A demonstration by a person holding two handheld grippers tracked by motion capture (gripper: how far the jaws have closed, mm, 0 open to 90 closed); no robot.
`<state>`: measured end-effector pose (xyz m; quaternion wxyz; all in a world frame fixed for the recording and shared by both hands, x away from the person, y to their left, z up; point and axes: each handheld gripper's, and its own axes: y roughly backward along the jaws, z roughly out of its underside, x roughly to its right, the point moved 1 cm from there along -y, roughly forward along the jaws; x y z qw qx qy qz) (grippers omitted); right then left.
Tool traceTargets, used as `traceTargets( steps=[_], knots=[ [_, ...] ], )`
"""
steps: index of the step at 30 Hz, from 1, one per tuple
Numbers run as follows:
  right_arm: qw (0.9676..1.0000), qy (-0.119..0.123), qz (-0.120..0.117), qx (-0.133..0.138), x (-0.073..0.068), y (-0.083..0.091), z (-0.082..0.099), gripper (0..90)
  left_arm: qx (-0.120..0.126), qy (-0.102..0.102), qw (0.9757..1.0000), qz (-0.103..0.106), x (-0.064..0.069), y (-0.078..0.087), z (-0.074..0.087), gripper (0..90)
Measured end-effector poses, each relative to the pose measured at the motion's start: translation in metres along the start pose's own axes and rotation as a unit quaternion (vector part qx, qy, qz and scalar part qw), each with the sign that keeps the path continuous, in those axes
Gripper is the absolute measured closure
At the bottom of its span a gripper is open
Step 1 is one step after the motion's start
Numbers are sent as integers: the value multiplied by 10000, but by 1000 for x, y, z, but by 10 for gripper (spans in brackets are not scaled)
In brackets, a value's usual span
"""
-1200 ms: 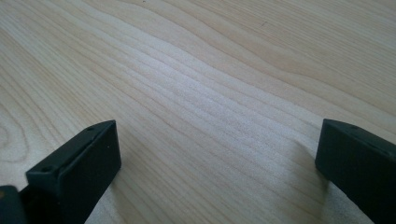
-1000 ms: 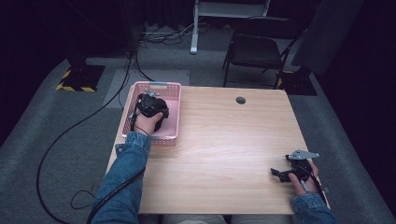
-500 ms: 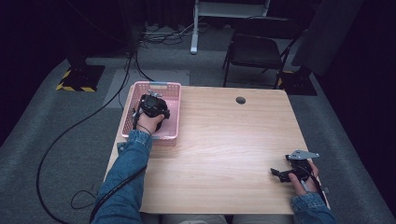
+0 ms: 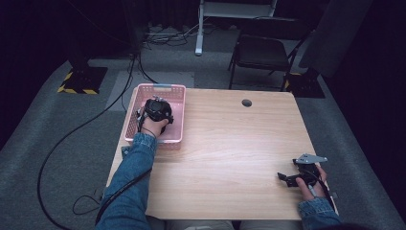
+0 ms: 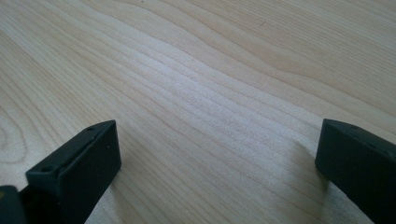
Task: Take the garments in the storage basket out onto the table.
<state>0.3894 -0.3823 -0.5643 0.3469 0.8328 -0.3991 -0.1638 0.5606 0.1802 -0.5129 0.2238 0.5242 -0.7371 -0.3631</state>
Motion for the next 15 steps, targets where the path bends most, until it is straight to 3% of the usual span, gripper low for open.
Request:
traceTargets(
  steps=[9, 15],
  knots=[
    [10000, -6, 10, -2, 0, 0, 0, 1, 17, -186, 9998, -109, -1, -1, 2, 314],
    [10000, -6, 10, -1, 0, 0, 0, 1, 41, -162, 9997, -181, -2, 1, 1, 416]
  ],
)
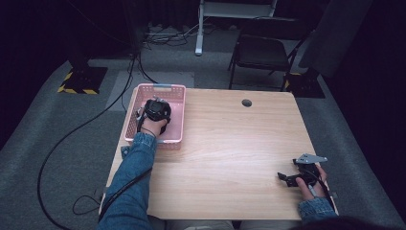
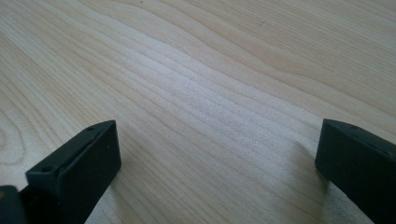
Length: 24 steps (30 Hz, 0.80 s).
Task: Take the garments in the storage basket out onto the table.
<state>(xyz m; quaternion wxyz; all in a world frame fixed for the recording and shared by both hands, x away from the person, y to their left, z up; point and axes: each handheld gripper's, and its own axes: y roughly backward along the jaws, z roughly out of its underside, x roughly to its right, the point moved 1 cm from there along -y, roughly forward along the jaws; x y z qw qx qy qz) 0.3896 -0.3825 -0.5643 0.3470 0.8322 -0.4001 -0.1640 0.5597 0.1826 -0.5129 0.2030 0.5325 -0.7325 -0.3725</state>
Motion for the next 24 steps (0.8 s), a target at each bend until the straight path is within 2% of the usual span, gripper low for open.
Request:
traceTargets(
  steps=[6, 15, 24],
  knots=[
    [10000, -1, 0, 0, 0, 0, 0, 1, 15, 47, 10000, -39, 0, 4, -1, 450],
    [10000, -8, 0, 2, 0, 0, 0, 1, 119, 177, 9998, 59, -1, 19, -9, 454],
    [10000, 0, 1, -1, 0, 0, 0, 1, 313, 40, 9995, 63, 5, 43, -20, 452]
  ],
)
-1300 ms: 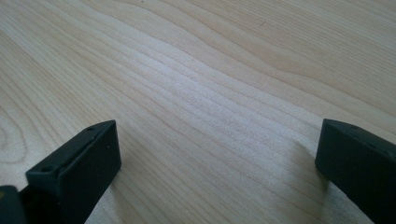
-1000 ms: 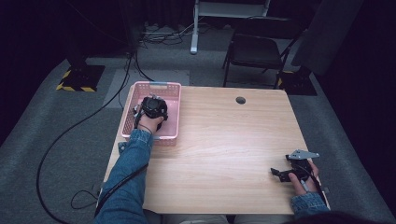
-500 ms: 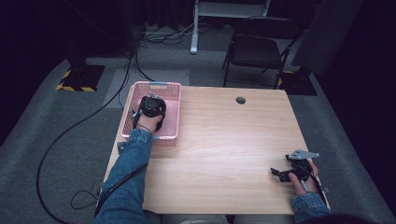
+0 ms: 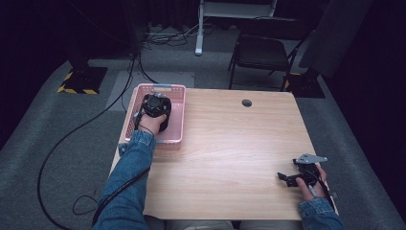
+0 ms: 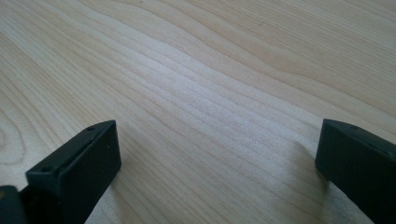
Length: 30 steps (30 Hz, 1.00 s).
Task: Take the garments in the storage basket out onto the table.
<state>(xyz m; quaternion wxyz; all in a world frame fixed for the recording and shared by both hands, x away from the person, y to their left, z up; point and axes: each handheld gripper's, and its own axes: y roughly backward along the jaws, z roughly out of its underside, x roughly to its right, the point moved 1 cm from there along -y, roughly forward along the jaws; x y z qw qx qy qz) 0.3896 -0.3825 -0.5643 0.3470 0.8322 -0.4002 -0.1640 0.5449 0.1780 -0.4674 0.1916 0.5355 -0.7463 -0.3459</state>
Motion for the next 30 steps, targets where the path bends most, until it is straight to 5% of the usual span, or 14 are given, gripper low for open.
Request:
traceTargets(
  steps=[30],
  knots=[
    [10000, -2, -2, -1, 0, 0, 0, 1, 335, -83, 9993, 107, 24, 57, -31, 447]
  ],
)
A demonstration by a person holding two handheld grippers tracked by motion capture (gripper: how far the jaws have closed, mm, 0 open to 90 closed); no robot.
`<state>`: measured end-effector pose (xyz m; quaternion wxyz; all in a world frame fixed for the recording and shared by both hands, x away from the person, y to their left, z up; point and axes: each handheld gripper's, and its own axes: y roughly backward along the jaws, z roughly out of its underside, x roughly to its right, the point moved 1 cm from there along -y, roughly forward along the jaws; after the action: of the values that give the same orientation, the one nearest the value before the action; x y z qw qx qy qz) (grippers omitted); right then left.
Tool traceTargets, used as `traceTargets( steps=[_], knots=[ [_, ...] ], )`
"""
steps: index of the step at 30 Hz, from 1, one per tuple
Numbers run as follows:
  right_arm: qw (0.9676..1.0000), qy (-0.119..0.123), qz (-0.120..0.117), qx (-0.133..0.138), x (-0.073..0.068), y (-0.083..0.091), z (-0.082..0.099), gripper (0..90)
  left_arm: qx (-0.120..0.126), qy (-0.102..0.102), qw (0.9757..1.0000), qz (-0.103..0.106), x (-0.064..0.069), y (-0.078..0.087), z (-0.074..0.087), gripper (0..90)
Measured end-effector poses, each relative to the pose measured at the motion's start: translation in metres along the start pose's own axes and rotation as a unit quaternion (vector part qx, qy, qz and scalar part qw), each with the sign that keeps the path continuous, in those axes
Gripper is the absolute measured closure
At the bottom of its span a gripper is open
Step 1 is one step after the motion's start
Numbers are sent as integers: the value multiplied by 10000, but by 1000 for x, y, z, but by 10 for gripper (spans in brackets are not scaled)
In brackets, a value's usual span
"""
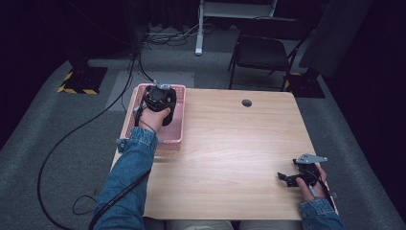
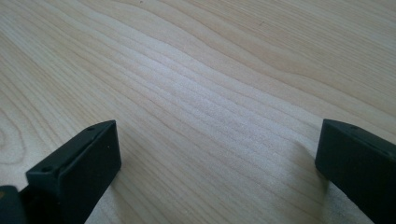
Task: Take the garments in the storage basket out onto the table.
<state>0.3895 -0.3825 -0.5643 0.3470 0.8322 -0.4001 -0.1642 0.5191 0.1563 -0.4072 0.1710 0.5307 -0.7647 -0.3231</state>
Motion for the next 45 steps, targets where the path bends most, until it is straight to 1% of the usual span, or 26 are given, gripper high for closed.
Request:
traceTargets(
  steps=[5, 6, 11, 12, 16, 20, 23, 24, 25, 32, 40, 45],
  knots=[
    [10000, 0, 0, 1, 0, 0, 0, 1, 55, -73, 9999, 56, 7, 3, -5, 447],
    [10000, 1, 3, 0, 0, 0, 0, 1, 80, -119, 9999, 91, 10, 4, -8, 447],
    [10000, -3, 0, -2, 0, 0, 0, 1, 178, -197, 9995, 168, 19, 7, -16, 447],
    [10000, -3, 0, -2, 0, 0, 0, 1, 178, -197, 9995, 168, 19, 7, -16, 446],
    [10000, 1, 3, -1, 0, 0, 0, 1, 261, -273, 9989, 262, 29, 10, -23, 446],
    [10000, 0, 0, 1, 0, 0, 0, 1, 350, -259, 9983, 380, 37, 13, -28, 445],
    [10000, 1, 4, -1, 0, 0, 0, 1, 419, -294, 9976, 461, 45, 17, -33, 444],
    [10000, 1, 4, -1, 0, 0, 0, 1, 419, -294, 9976, 461, 45, 17, -33, 444],
    [10000, -2, 3, -2, 0, 0, 0, 1, 447, -312, 9973, 500, 49, 18, -35, 444],
    [10000, 2, 4, -1, 0, 0, 0, 1, 553, -292, 9963, 586, 59, 22, -40, 441],
    [10000, 0, 1, 0, 0, 0, 0, 1, 611, -342, 9955, 641, 70, 25, -42, 441],
    [10000, -3, 4, 3, 0, 0, 0, 1, 636, -373, 9951, 665, 78, 24, -45, 439]
  ],
)
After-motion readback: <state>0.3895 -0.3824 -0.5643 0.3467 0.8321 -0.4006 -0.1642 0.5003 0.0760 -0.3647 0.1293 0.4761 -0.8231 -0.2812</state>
